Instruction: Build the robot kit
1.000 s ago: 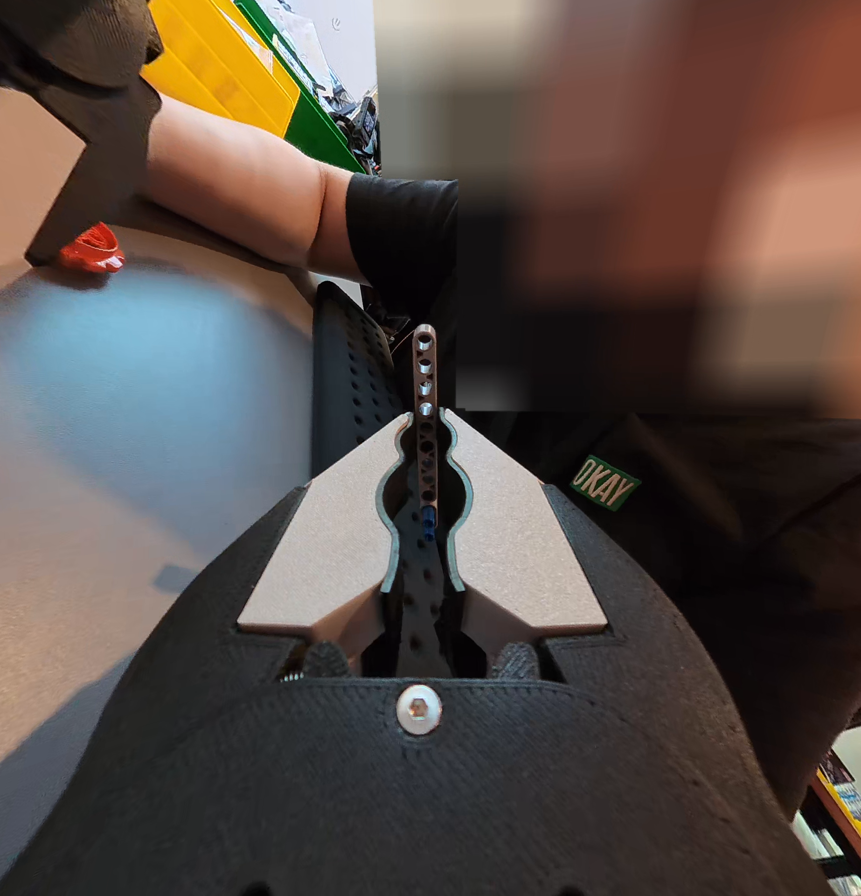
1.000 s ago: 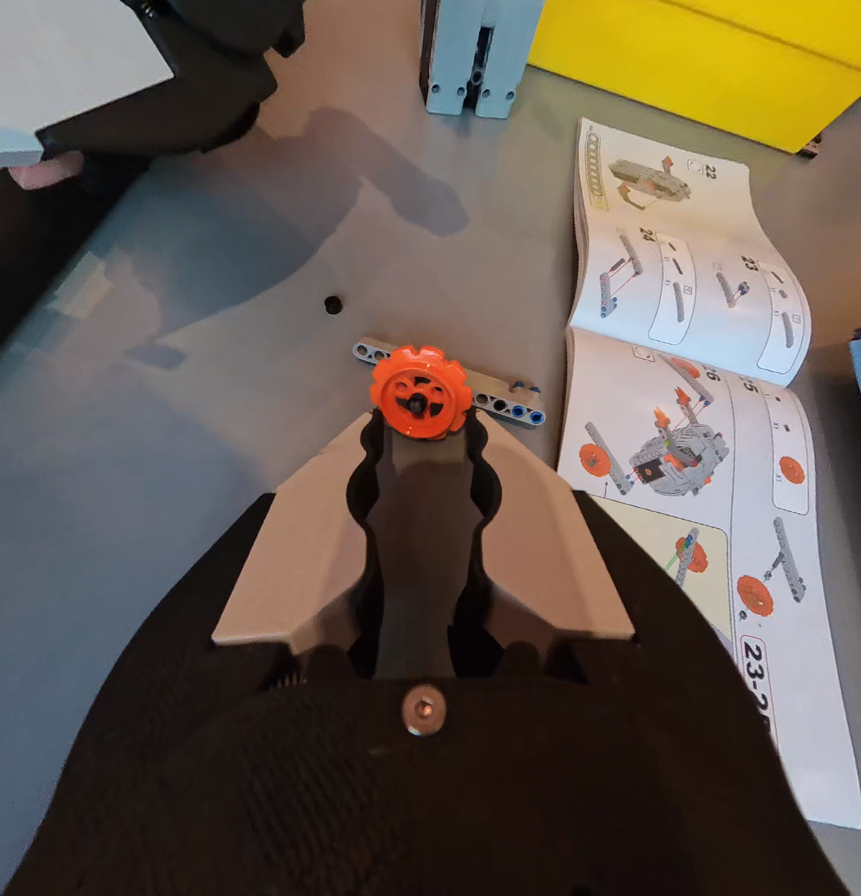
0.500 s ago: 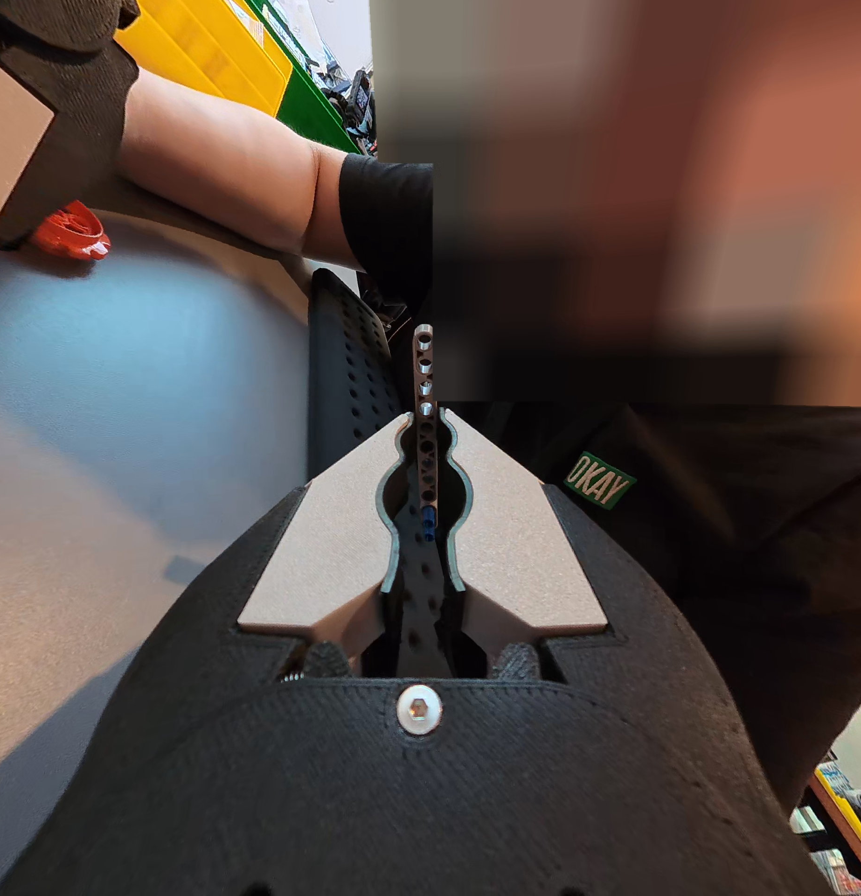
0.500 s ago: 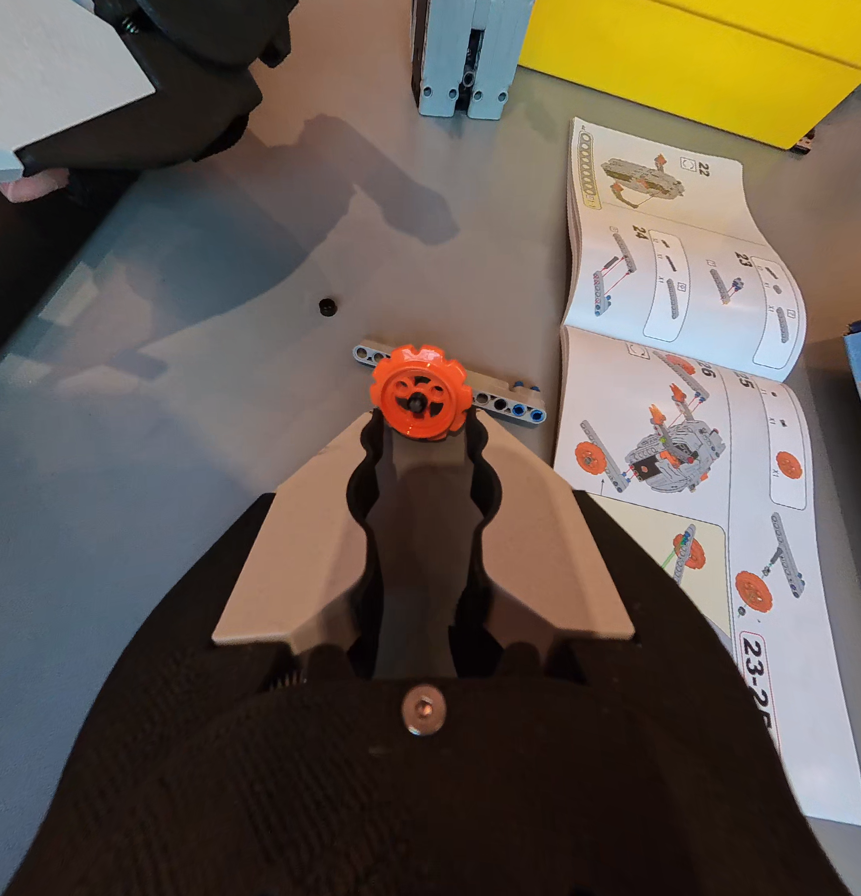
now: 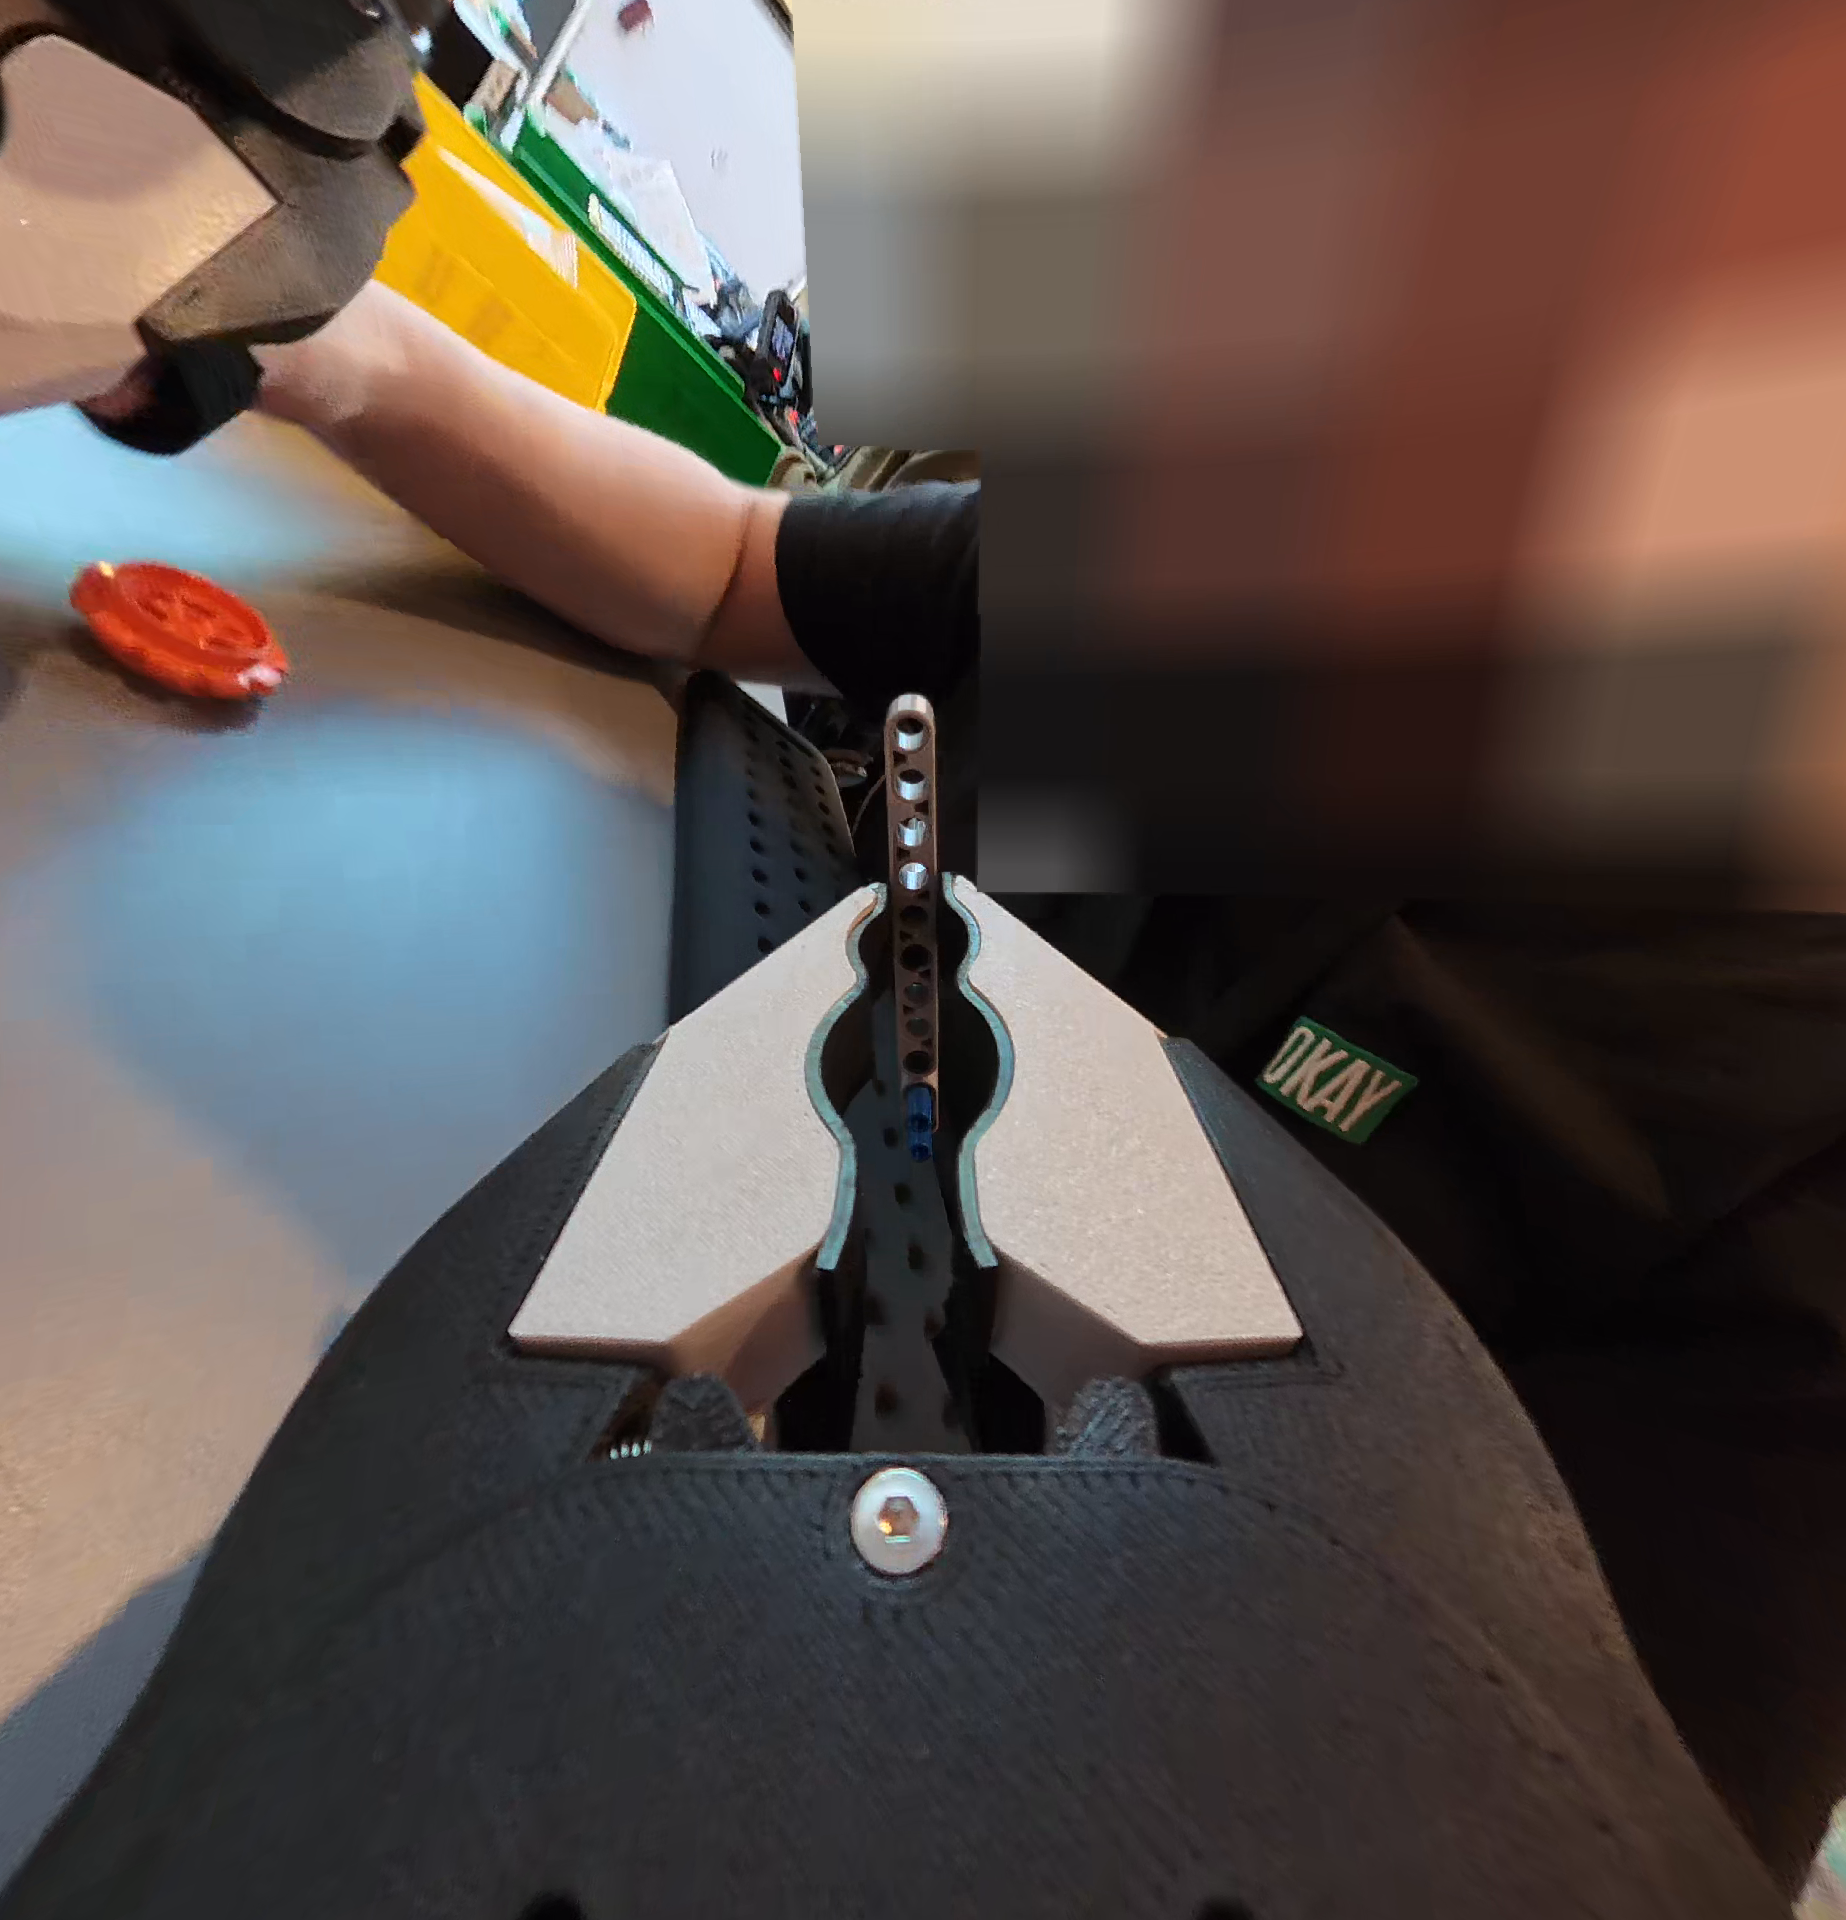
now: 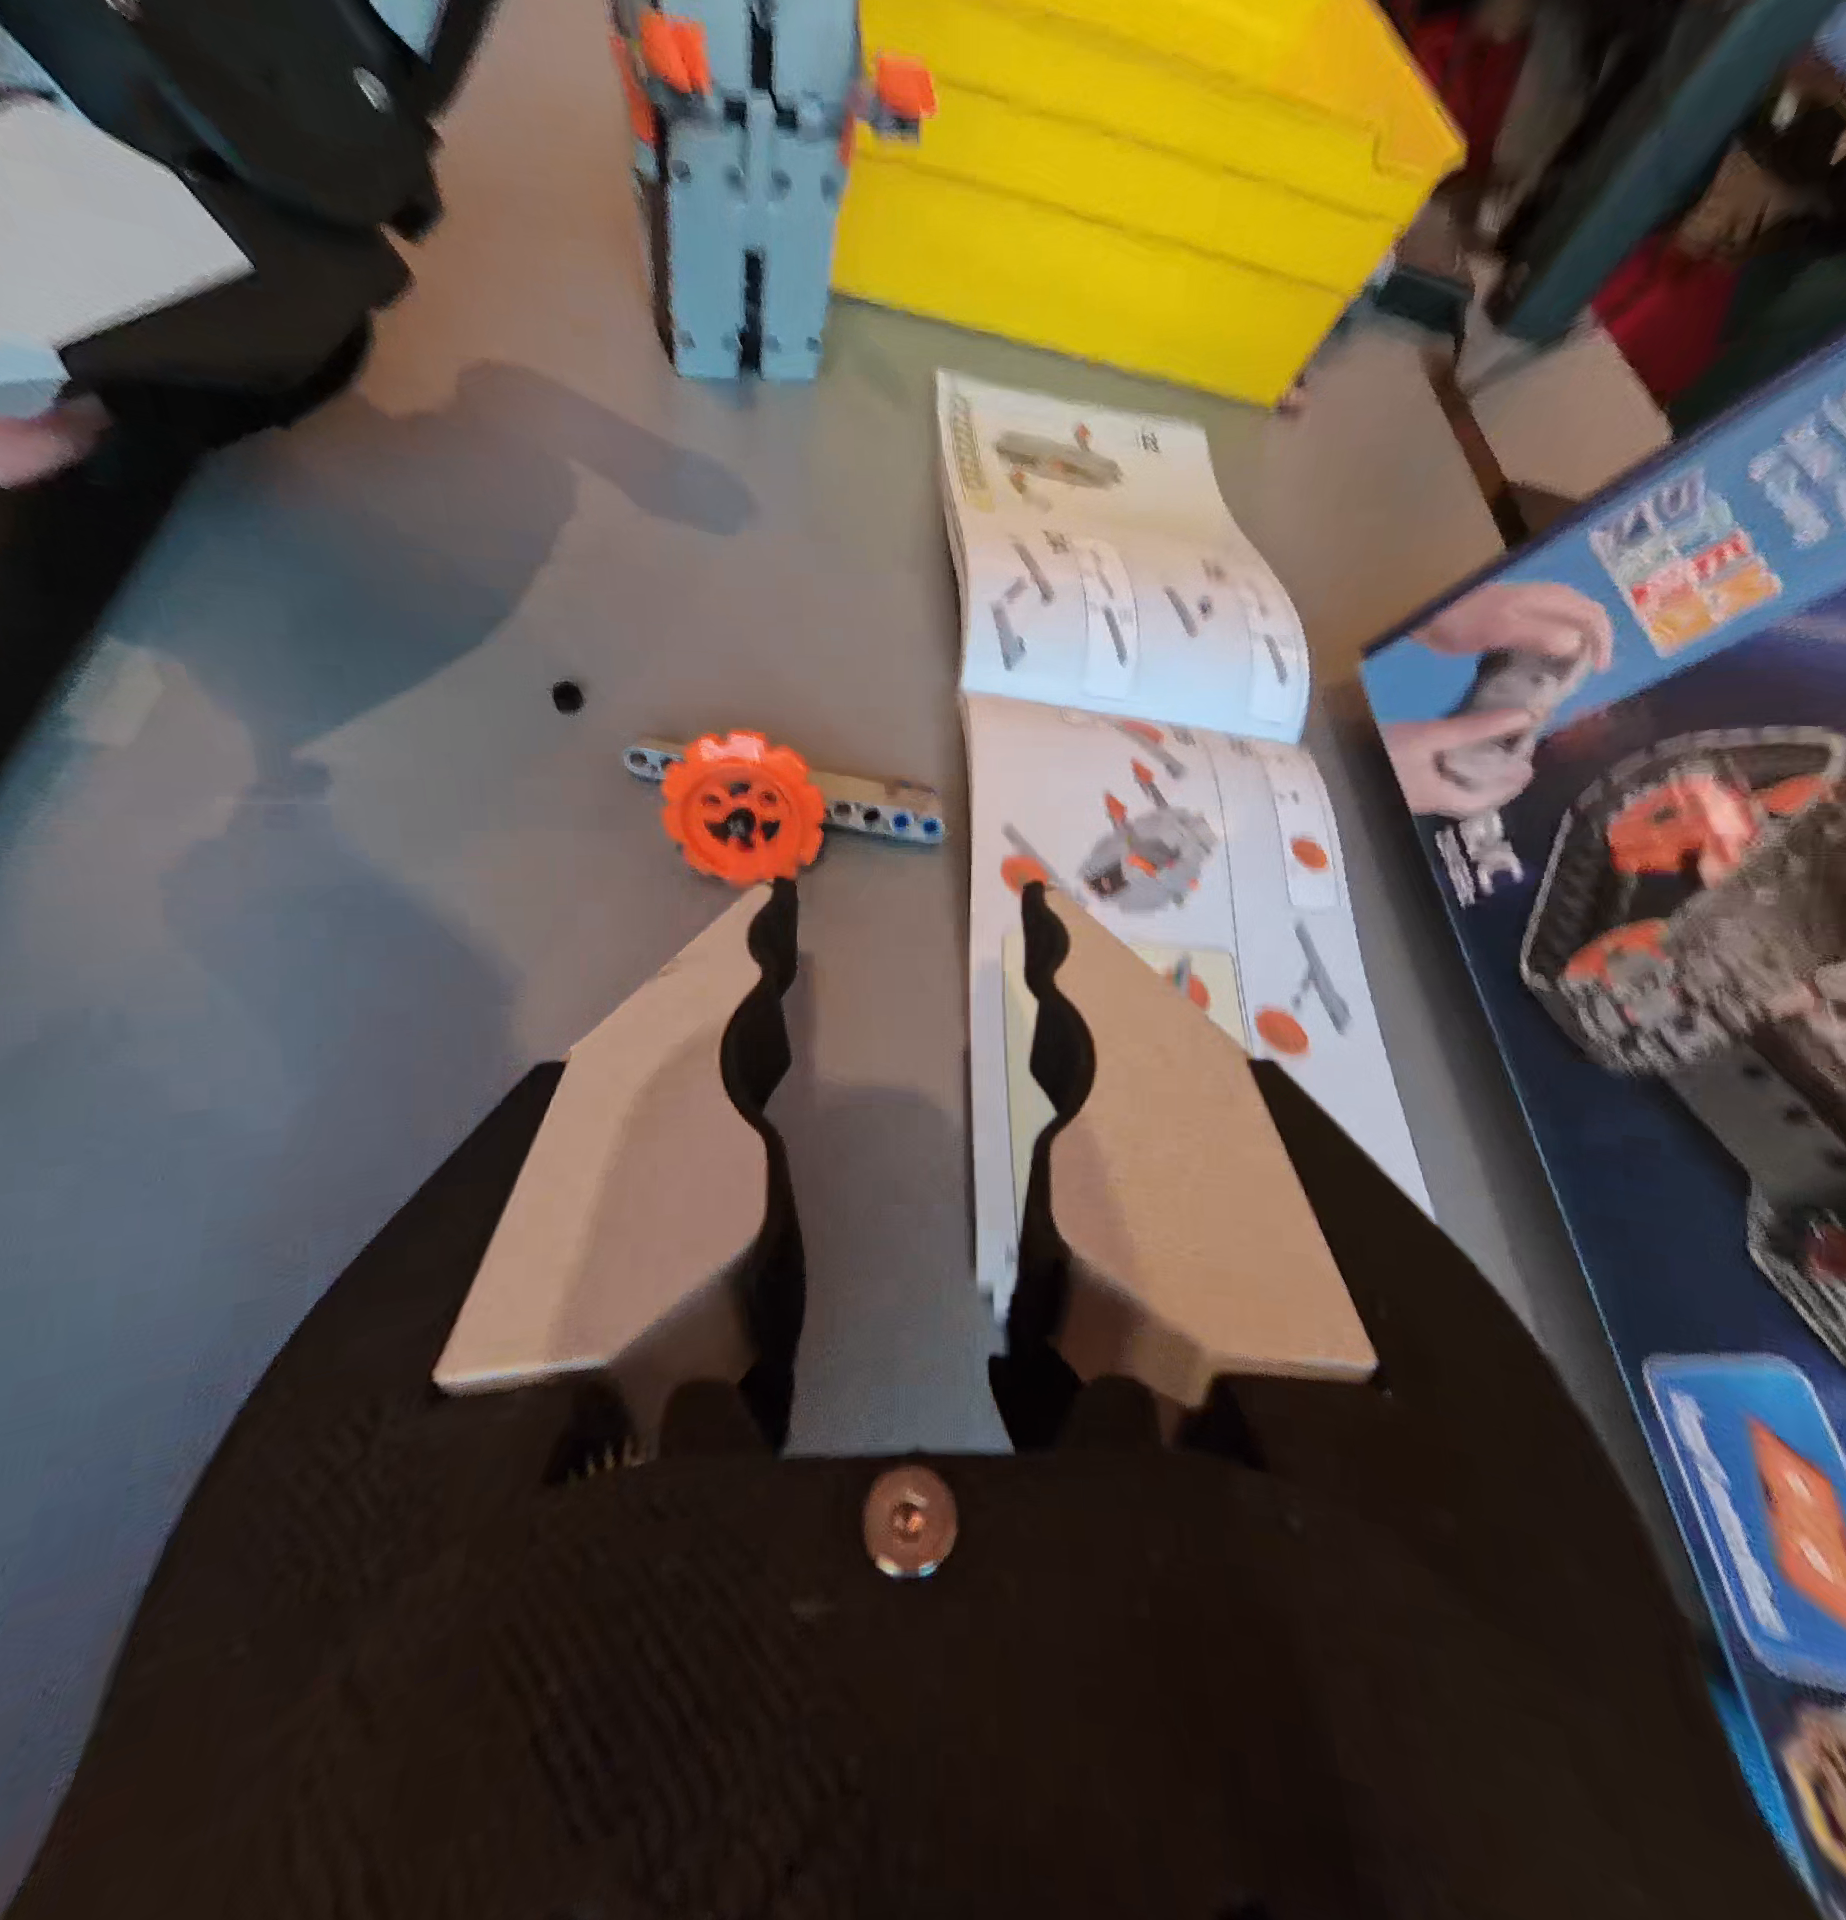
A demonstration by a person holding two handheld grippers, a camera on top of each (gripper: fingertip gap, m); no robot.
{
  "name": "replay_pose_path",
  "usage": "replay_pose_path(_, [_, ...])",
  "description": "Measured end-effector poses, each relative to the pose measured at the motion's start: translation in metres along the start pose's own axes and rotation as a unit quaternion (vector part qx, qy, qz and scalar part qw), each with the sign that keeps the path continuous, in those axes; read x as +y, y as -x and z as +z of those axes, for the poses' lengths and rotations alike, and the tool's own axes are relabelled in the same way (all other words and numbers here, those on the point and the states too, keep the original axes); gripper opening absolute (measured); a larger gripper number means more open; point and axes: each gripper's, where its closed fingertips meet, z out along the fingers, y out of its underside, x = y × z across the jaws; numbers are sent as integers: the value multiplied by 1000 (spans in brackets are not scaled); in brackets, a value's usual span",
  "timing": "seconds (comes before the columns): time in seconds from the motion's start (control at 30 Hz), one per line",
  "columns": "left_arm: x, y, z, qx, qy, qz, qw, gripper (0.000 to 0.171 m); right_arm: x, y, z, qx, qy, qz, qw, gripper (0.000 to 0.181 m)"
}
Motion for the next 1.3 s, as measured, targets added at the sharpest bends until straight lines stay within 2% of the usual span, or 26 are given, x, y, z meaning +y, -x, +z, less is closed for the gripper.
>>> replay_pose_path(0.03, [-1, -1, 0, -1, -4, 4, 1000, 4, 9, 0, -7, -3, 41, 12, 999, 43])
replay_pose_path(0.13, [-6, -2, -3, 4, -22, -1, 1000, 5, 45, 22, -42, -76, 177, 59, 979, 39])
replay_pose_path(0.3, [-8, -9, -5, 23, -38, -9, 999, 4, 79, 54, -82, -101, 219, 37, 970, 43])
replay_pose_path(0.43, [-6, -8, -3, 24, -28, -10, 999, 5, 102, 65, -90, -127, 269, 23, 955, 60])
replay_pose_path(0.53, [-5, -4, -4, 13, -29, -13, 999, 5, 98, 70, -83, -144, 248, 7, 958, 63])
replay_pose_path(0.6, [-8, -3, -6, 9, -36, -13, 999, 4, 98, 67, -78, -131, 257, -17, 957, 62])
replay_pose_path(0.77, [-10, 2, -9, 2, -43, -19, 999, 4, 102, 64, -76, -99, 304, 57, 946, 59])
replay_pose_path(0.97, [-7, 3, -6, 11, -31, -36, 999, 4, 98, 68, -69, -82, 321, 48, 942, 54])
replay_pose_path(1.07, [-7, 2, -6, 13, -31, -39, 999, 5, 96, 71, -67, -88, 316, 38, 944, 41])
replay_pose_path(1.17, [-6, 0, -5, 13, -28, -34, 999, 4, 93, 64, -65, -77, 300, 30, 950, 41])
replay_pose_path(1.23, [-6, 0, -5, 13, -28, -32, 999, 4, 64, 53, -56, -71, 199, 87, 973, 40])
replay_pose_path(1.27, [-6, 0, -5, 13, -28, -32, 999, 4, 38, 51, -52, -91, 112, 152, 978, 40])
replay_pose_path(1.3, [-6, -1, -5, 13, -28, -31, 999, 4, 7, 55, -53, -140, 8, 226, 964, 40])
